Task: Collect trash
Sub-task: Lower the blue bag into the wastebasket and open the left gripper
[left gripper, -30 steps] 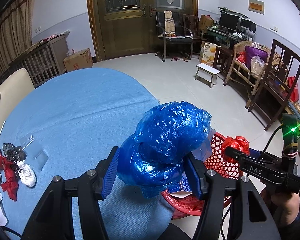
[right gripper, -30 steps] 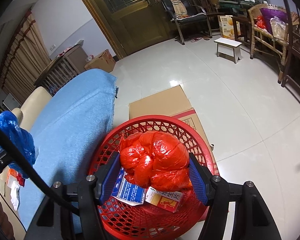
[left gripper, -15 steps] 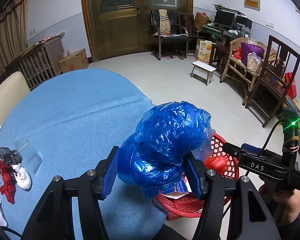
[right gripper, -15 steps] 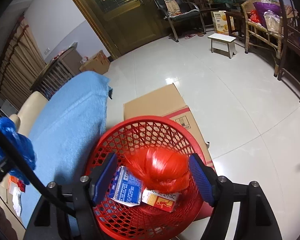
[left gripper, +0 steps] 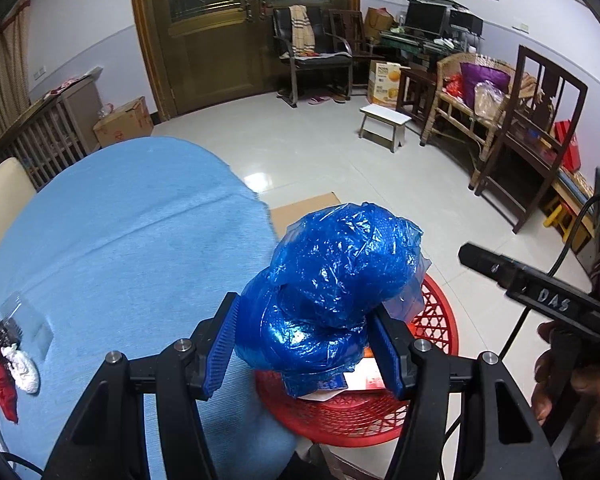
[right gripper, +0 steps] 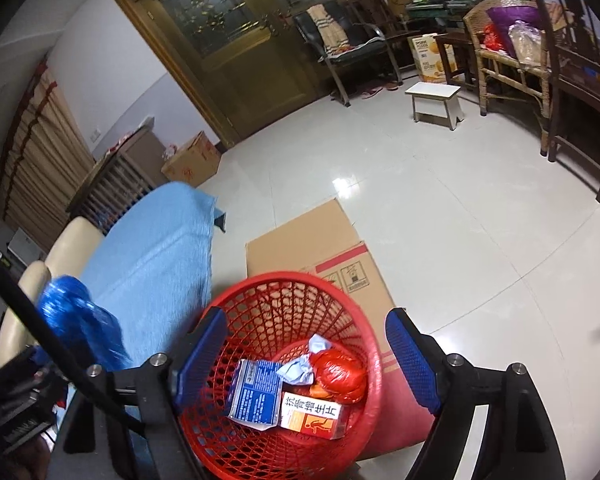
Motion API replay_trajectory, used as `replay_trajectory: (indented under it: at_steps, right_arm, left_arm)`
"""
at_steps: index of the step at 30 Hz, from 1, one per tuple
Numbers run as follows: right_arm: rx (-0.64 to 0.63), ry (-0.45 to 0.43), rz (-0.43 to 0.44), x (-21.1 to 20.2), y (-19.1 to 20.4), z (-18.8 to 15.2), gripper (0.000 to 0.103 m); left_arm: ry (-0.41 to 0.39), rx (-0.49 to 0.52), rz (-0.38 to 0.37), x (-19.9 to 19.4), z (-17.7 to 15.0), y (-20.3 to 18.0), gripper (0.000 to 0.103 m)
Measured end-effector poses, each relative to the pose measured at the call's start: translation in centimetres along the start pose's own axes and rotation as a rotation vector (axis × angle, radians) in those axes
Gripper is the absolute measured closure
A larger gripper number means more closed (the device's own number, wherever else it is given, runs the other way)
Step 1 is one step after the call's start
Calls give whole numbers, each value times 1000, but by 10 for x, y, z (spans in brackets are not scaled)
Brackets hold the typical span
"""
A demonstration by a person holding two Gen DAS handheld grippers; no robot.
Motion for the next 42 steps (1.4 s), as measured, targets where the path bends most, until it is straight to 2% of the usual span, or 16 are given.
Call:
replay_trajectory:
  at_steps: [8,19,24,27,35,42]
  right_arm:
    - [50,-52,-6,-17,-21,20,19]
    - [81,-64,-10,-24,-34,28,19]
    - [78,-61,-13,-24,-33,28,19]
    - [75,-60,-13,-25,-32,28,19]
    - [52,-60,-19,-25,-22,27,19]
    - [-6,-31,-5,-18,10,16,19]
  left_arm:
    - [22,39,-28,13,5,-23,40]
    - [68,46,-49,35,5,-33,39]
    - [122,80,-76,50,5,-43,30]
    - [154,113,-65,56,0,-48,29]
    - [125,55,-46,42,-4,-22,29]
    - [94,-46,-11,22,-13,24,29]
Point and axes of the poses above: each gripper's, at about its wrist camera, not at the fingertips, and x roughly the way its jaws point, y to its left, z to its top, the point moved 8 cm from there along x, roughly the way its jaws point, and after that the axes turned 7 degrees about x, right-handed, at the moved point
